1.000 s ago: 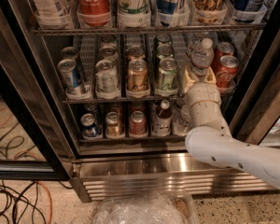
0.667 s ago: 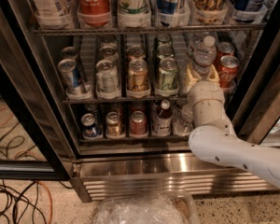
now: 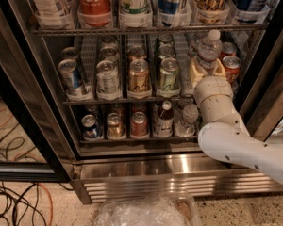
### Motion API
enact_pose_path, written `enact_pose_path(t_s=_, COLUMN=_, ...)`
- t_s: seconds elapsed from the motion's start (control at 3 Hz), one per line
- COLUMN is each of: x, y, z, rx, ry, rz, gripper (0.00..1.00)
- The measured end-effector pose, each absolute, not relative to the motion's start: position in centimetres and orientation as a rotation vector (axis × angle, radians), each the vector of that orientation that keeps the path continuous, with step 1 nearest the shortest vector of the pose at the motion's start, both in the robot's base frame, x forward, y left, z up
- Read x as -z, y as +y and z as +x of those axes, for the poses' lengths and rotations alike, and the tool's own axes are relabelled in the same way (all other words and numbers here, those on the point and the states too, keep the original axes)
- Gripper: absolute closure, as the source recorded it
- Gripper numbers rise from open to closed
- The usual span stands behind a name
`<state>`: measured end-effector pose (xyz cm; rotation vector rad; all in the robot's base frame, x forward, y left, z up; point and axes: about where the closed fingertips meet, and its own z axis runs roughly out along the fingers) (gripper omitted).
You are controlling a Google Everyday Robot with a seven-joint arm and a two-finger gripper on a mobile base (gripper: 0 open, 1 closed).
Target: Pick water bottle from middle shelf of fridge
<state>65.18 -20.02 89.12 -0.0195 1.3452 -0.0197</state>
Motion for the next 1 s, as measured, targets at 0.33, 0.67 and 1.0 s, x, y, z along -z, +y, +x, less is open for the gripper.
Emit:
enact_pose_path(t_s=0.33, x=-90.0, y=-20.2, z=64.6, rx=0.02, ry=1.351, rz=-0.057, gripper=1.0)
enact_pose_path(t_s=0.67, x=-90.3, y=-20.3, z=63.6, rx=0.016, ry=1.366, rz=-0.083, gripper=1.0)
enact_pose_path(t_s=1.0, x=-90.4, y=-20.4, z=62.9, rx=0.011, ry=1.38, rz=-0.096, gripper=1.0)
